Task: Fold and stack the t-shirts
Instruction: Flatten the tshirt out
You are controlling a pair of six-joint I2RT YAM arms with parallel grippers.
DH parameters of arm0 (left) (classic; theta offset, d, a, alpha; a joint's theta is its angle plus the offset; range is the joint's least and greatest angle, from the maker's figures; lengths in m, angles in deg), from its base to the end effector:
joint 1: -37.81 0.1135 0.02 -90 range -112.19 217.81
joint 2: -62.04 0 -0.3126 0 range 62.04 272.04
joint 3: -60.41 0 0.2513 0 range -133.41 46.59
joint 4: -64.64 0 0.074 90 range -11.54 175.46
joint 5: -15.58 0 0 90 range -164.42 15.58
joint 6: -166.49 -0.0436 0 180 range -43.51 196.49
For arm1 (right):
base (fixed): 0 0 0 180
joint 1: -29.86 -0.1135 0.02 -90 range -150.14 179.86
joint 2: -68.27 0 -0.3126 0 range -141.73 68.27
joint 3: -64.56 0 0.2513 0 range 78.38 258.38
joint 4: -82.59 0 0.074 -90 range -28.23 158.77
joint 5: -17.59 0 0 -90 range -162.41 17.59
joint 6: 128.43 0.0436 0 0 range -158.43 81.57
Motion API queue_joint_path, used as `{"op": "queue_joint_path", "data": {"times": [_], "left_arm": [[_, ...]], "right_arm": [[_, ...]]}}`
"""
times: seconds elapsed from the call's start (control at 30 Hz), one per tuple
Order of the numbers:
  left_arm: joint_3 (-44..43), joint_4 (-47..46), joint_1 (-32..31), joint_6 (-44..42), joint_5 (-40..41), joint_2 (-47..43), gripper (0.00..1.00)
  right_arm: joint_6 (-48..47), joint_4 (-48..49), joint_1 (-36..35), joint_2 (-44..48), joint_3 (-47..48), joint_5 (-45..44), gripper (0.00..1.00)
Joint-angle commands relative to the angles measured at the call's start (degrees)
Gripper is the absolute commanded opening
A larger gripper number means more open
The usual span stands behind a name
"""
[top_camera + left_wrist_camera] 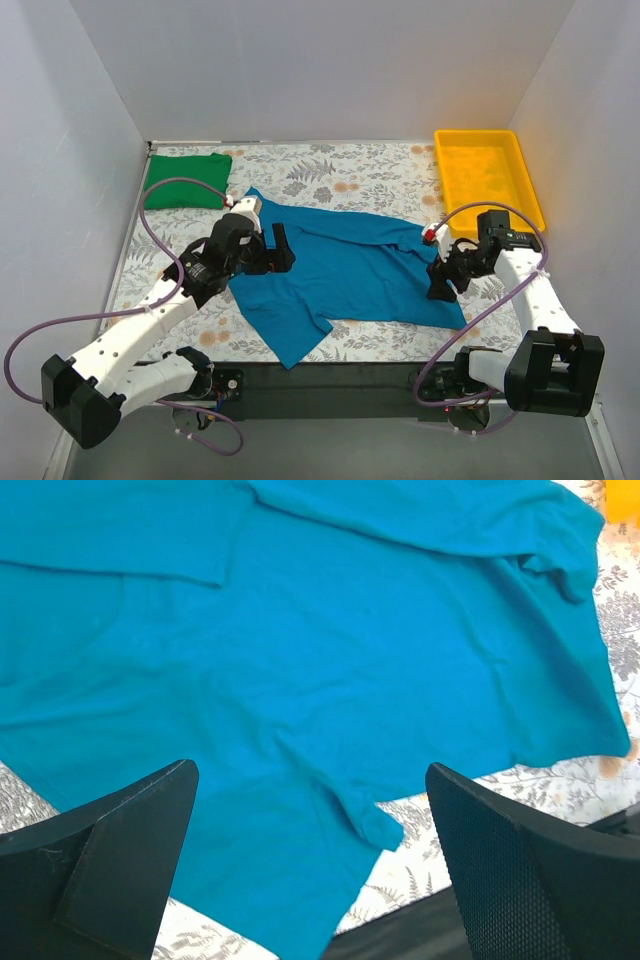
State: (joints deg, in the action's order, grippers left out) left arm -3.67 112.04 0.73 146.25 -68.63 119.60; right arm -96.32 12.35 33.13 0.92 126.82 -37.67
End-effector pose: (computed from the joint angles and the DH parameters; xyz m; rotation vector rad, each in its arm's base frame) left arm 0.1548 -0.1115 0.3290 -0.7376 2.3163 -0.8186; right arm 0.1789 0.0147 0.2734 -1.2710 2.2360 0.5238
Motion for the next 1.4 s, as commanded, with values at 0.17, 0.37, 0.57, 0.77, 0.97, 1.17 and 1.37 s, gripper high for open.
{"op": "queue_joint_path", "data": {"times": [0.17, 0.37, 0.57, 0.77, 0.97, 1.17, 1.37], "left_arm": [[4.29, -6.16, 2.54, -6.56, 0.8, -0.87, 0.98], [9.12, -8.53, 3.15, -6.3, 1.95, -3.77, 0.98], [12.47, -8.98, 3.59, -5.42, 2.66, -5.79, 0.98], [12.64, -9.41, 3.95, -5.77, 3.71, -6.32, 0.98], [13.61, -10.73, 4.38, -4.98, 3.62, -7.2, 0.98], [14.49, -11.35, 4.65, -4.19, 3.27, -8.08, 0.98], [15.1, -12.05, 4.74, -4.28, 3.1, -8.95, 0.98]], "right_arm": [[9.09, 5.88, -6.07, -0.94, 2.71, 9.72, 0.67], [12.8, 10.19, -7.31, -1.82, 3.23, 11.06, 0.67], [13.06, 14.49, -7.22, 1.69, -0.72, 9.56, 0.68], [12.89, 18.89, -5.91, 5.12, -5.38, 10.26, 0.69], [13.42, 20.65, -3.88, 5.57, -6.43, 11.57, 0.69], [13.42, 21.09, -1.95, 5.92, -6.87, 12.63, 0.69], [13.5, 21.44, -0.98, 6.01, -7.31, 13.33, 0.7]]}}
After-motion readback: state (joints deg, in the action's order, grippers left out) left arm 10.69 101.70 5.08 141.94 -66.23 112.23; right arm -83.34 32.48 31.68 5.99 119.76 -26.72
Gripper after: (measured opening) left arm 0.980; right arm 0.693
